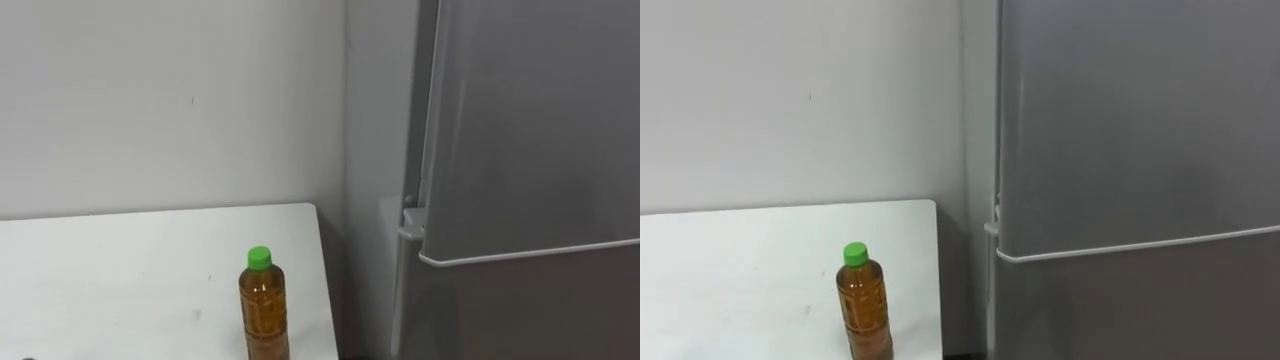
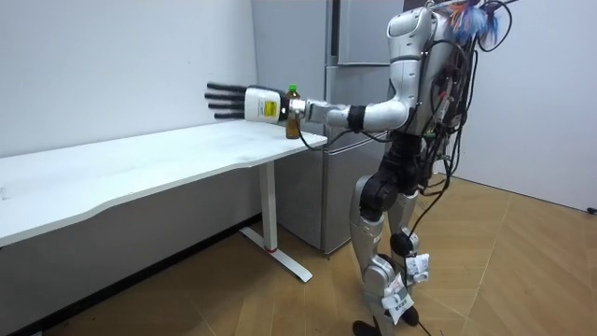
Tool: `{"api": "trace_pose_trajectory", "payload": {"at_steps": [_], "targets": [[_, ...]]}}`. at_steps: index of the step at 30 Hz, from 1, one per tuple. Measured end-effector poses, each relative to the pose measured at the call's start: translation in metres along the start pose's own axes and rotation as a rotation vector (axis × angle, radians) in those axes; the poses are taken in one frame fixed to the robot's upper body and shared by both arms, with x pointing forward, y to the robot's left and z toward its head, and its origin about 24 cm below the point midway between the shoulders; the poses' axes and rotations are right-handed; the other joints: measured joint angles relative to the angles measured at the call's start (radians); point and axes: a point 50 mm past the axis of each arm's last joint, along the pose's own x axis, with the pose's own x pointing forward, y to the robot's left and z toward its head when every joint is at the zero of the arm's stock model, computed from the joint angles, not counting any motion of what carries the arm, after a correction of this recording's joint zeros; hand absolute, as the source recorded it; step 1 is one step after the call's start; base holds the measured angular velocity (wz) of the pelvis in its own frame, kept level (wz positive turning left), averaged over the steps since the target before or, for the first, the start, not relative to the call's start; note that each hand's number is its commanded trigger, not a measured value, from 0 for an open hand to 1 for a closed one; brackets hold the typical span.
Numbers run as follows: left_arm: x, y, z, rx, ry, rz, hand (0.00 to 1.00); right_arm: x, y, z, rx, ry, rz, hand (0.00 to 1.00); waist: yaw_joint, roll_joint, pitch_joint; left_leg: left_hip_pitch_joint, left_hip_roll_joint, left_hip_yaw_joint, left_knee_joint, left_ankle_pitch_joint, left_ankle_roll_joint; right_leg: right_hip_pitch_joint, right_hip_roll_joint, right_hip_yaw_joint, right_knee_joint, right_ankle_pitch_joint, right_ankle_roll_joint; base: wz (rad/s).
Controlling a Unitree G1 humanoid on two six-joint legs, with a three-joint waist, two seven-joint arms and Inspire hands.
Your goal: Put the bottle in the upper fridge
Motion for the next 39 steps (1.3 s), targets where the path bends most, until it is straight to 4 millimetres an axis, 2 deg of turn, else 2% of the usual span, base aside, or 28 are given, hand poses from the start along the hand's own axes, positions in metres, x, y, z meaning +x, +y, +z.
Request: {"api": "trace_pose_trajectory", "payload": {"at_steps": [5,10,12,19,23,27,30,35,39], "targets": [[0.000,-0.013,0.029,-0.074,-0.109,-0.086,0.00,0.000,0.000,-0.001,0.000,0.003,0.007,0.00,-0.004,0.000,0.0017,0.001,0.000,0.000,-0.001,0.000,0.000,-0.001,0.000,0.000,0.000,0.000,0.000,0.00],[0.003,-0.027,0.043,-0.127,-0.163,-0.163,0.00,0.001,0.003,0.001,0.005,0.006,0.015,0.00,-0.019,-0.005,0.0034,-0.003,-0.002,-0.004,0.001,0.000,0.000,0.005,-0.001,-0.009,-0.014,0.000,0.000,0.02],[0.001,-0.033,0.049,-0.146,-0.177,-0.218,0.00,0.002,0.006,0.002,0.004,0.007,0.021,0.00,-0.032,-0.006,0.0041,-0.005,-0.002,-0.009,0.001,0.000,0.000,0.006,-0.001,-0.012,-0.015,0.000,0.000,0.07],[-0.007,-0.069,0.076,-0.387,-0.187,-0.522,0.00,0.005,0.015,0.008,-0.009,0.002,0.061,0.00,-0.056,-0.010,0.0054,-0.014,-0.001,-0.009,0.001,0.000,0.000,-0.004,-0.001,-0.017,-0.014,0.000,0.000,0.00],[-0.011,-0.085,0.078,-0.432,-0.164,-0.654,0.00,0.006,0.018,0.009,-0.019,0.008,0.076,0.00,-0.082,-0.014,0.0085,-0.013,0.000,-0.009,0.001,0.000,0.000,-0.004,-0.001,-0.011,-0.014,0.000,0.000,-0.01],[-0.018,-0.102,0.079,-0.463,-0.132,-0.777,0.00,0.008,0.021,0.013,-0.029,0.014,0.083,0.00,-0.084,-0.019,0.0119,-0.012,-0.001,0.000,0.002,0.000,0.000,-0.008,0.000,0.006,-0.014,0.000,0.000,-0.09],[-0.026,-0.115,0.081,-0.479,-0.117,-0.878,0.00,0.008,0.021,0.012,-0.022,0.014,0.083,0.00,-0.091,-0.016,0.0111,-0.014,-0.002,0.000,0.001,0.000,0.000,-0.009,0.000,0.007,-0.014,0.000,0.000,0.00],[-0.034,-0.124,0.085,-0.489,-0.113,-0.982,0.00,0.008,0.019,0.012,0.006,0.023,0.079,0.00,-0.107,0.001,0.0012,-0.017,0.000,0.000,-0.001,0.000,0.000,-0.013,0.000,0.007,-0.014,0.000,0.000,0.00],[-0.035,-0.129,0.090,-0.499,-0.138,-1.032,0.00,0.007,0.019,0.011,0.011,0.031,0.080,0.00,-0.116,0.000,0.0028,-0.013,0.001,0.004,0.002,0.001,-0.001,-0.010,-0.001,0.012,-0.014,0.000,0.000,-0.02]]}}
